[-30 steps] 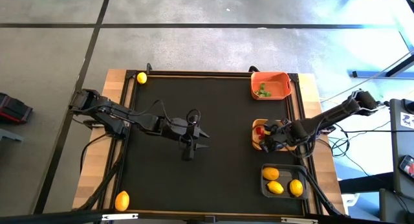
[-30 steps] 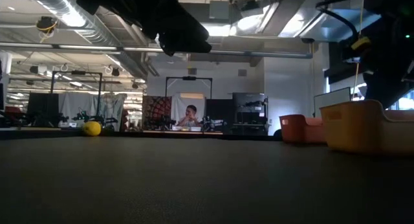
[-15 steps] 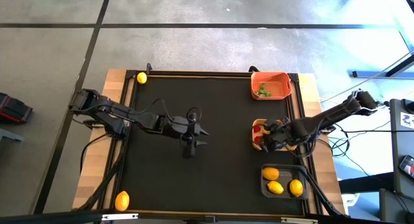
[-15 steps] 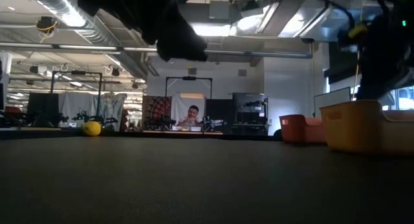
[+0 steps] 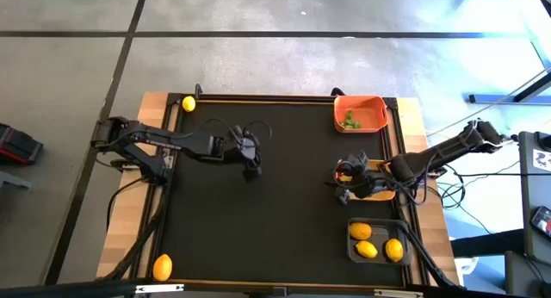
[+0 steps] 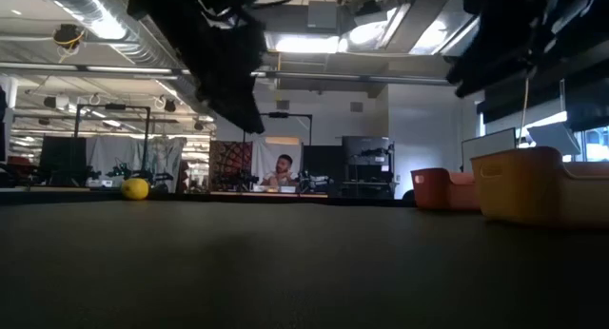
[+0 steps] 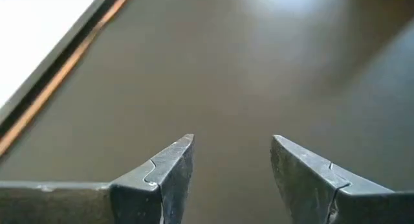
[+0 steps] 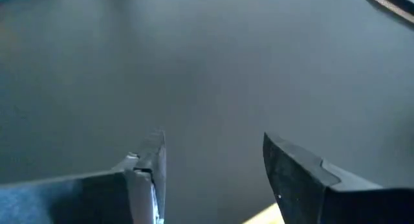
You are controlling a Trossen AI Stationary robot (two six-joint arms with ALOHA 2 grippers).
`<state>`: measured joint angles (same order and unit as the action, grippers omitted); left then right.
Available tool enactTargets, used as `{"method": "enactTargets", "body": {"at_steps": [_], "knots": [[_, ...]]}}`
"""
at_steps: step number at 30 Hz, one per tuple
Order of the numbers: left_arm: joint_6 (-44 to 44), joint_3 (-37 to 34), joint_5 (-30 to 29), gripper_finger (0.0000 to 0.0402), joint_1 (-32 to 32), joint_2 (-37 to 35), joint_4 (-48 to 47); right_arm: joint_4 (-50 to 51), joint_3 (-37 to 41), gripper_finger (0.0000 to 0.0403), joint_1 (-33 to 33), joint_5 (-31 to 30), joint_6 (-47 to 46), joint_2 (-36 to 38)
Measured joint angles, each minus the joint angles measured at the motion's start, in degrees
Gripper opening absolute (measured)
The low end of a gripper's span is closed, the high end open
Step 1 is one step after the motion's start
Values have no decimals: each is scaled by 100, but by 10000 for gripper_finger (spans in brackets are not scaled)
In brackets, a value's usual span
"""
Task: Sort produce into baskets
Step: Put the top yellow lemon into the black bin
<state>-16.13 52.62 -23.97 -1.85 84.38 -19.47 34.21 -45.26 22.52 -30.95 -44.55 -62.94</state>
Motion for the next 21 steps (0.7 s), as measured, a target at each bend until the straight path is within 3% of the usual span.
{"method": "enactTargets", "body": {"at_steps": [9,18,21], "knots": [[416,57,-117,204,-711,-72,-440,-835,1,188,-7,-12,599,-411],[-335,59,-444,281,-1930,-72,-1353,-1039,3,188,-7,5,631,-743],[-644,59,-876,289,-2423,-72,-1772,-1067,3,188,-7,5,740,-741]]}}
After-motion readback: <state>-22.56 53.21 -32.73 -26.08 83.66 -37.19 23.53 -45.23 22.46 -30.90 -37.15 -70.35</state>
